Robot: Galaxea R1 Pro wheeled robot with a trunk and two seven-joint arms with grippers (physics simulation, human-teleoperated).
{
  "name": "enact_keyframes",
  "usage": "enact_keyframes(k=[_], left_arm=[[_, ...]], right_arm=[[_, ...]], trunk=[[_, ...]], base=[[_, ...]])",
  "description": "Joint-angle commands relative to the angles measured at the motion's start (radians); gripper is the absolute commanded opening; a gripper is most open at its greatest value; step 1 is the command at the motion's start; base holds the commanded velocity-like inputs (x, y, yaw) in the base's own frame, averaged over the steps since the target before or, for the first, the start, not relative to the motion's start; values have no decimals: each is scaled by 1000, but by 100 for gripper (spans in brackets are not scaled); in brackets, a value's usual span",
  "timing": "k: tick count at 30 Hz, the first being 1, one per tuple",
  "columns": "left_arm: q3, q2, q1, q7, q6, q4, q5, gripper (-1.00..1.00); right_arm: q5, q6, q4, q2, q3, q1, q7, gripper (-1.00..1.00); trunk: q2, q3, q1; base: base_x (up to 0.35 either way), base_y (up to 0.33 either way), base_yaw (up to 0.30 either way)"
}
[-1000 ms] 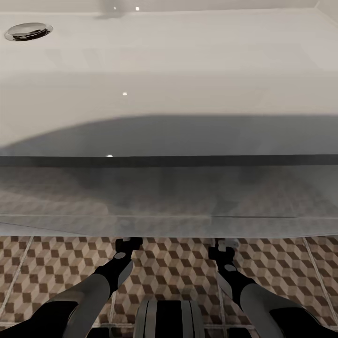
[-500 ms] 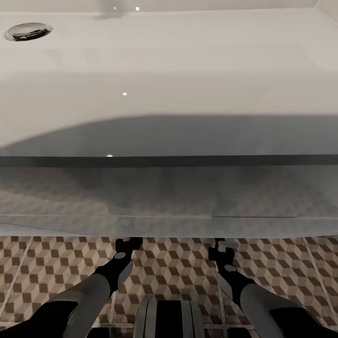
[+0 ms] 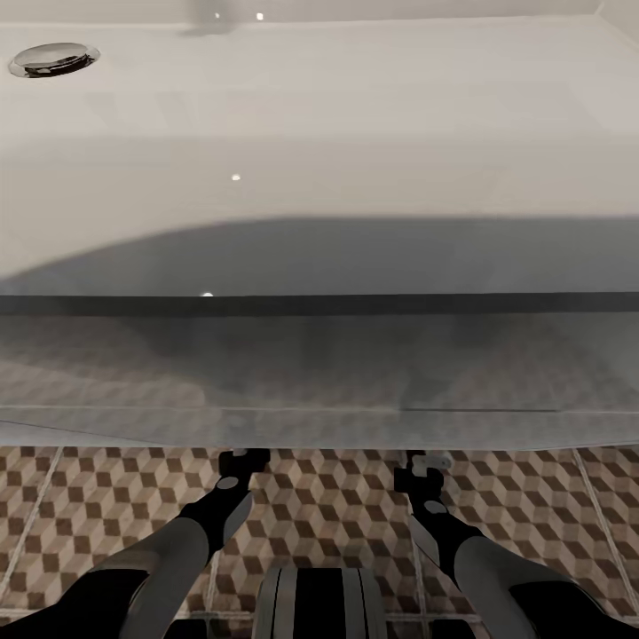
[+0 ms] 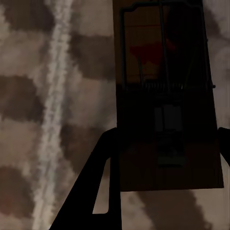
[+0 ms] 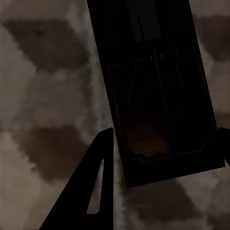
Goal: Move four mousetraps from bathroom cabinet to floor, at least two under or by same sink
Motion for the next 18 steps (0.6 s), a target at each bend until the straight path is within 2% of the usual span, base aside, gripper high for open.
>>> enact_keyframes(k=[1, 8, 18], left_arm=[[3, -2, -1, 6, -2, 1, -8, -100], [4, -17, -1, 7, -2, 1, -30, -100], [4, -26, -1, 7, 0, -1, -35, -100]], right_arm=[[-9, -4, 1, 0, 6, 0, -2, -100], [-9, -7, 1, 0, 6, 0, -2, -100], [-7, -9, 0, -1, 6, 0, -2, -100]], trunk=[[0, -1, 0], [0, -1, 0], [0, -1, 0]], base=[[0, 0, 0], [0, 0, 0], [0, 0, 0]])
